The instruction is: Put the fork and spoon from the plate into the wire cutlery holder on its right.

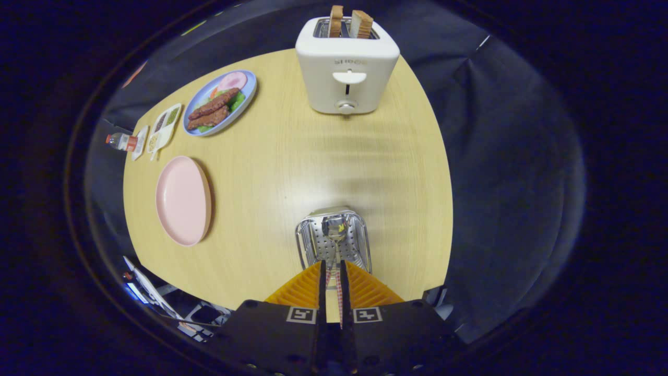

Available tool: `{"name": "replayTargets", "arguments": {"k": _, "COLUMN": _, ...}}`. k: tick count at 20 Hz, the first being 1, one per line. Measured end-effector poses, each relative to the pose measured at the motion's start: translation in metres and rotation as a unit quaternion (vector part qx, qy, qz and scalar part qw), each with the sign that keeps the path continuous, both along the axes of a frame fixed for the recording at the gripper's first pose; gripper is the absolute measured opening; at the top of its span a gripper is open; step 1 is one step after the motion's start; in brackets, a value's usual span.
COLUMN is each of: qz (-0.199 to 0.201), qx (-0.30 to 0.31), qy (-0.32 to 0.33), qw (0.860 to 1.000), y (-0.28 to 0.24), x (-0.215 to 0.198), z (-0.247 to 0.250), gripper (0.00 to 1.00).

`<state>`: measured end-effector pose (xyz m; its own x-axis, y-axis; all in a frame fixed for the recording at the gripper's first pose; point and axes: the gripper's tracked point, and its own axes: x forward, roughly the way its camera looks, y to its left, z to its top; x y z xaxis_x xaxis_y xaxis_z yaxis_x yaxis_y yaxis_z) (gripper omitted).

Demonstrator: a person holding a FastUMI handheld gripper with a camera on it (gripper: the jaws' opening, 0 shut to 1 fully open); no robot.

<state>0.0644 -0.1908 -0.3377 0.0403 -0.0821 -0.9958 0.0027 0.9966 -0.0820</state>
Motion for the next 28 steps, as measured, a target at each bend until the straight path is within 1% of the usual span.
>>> {"name": "replayTargets", "arguments": {"k": 2, "qz": 0.000, "qx": 0.004, "qy": -0.036, "qw": 0.999, "y": 0.013, "x": 0.004, "z": 0.007, "gripper": 0.13}}
{"name": "replayTargets", "arguments": {"k": 3, "qz": 0.003, "qx": 0.008, "qy": -0.051, "qw": 0.999, "y": 0.020, "x": 0.004, "z": 0.010, "gripper": 0.21}}
{"name": "replayTargets", "arguments": {"k": 4, "qz": 0.006, "qx": 0.011, "qy": -0.067, "qw": 0.998, "y": 0.028, "x": 0.005, "z": 0.014, "gripper": 0.26}}
{"name": "replayTargets", "arguments": {"k": 5, "qz": 0.011, "qx": 0.010, "qy": -0.080, "qw": 0.997, "y": 0.034, "x": 0.005, "z": 0.018, "gripper": 0.35}}
{"name": "replayTargets", "arguments": {"k": 8, "qz": 0.022, "qx": 0.015, "qy": -0.123, "qw": 0.992, "y": 0.059, "x": 0.005, "z": 0.032, "gripper": 0.53}}
{"name": "replayTargets", "arguments": {"k": 11, "qz": 0.035, "qx": 0.019, "qy": -0.160, "qw": 0.986, "y": 0.084, "x": 0.003, "z": 0.048, "gripper": 0.98}}
{"name": "replayTargets", "arguments": {"k": 14, "qz": 0.031, "qx": 0.012, "qy": -0.218, "qw": 0.975, "y": 0.106, "x": 0.004, "z": 0.071, "gripper": 0.96}}
{"name": "replayTargets", "arguments": {"k": 17, "qz": 0.045, "qx": 0.003, "qy": -0.281, "qw": 0.959, "y": 0.135, "x": 0.001, "z": 0.102, "gripper": 0.96}}
{"name": "replayTargets", "arguments": {"k": 19, "qz": 0.058, "qx": -0.018, "qy": -0.318, "qw": 0.946, "y": 0.153, "x": -0.003, "z": 0.125, "gripper": 0.96}}
{"name": "replayTargets", "arguments": {"k": 20, "qz": 0.064, "qx": -0.025, "qy": -0.341, "qw": 0.938, "y": 0.163, "x": -0.008, "z": 0.139, "gripper": 0.96}}
{"name": "replayTargets", "arguments": {"k": 23, "qz": 0.074, "qx": -0.015, "qy": -0.412, "qw": 0.908, "y": 0.203, "x": -0.015, "z": 0.177, "gripper": 0.97}}
{"name": "replayTargets", "arguments": {"k": 25, "qz": 0.074, "qx": 0.004, "qy": -0.458, "qw": 0.886, "y": 0.227, "x": -0.024, "z": 0.208, "gripper": 0.97}}
{"name": "replayTargets", "arguments": {"k": 28, "qz": 0.065, "qx": 0.033, "qy": -0.503, "qw": 0.861, "y": 0.253, "x": -0.039, "z": 0.239, "gripper": 0.97}}
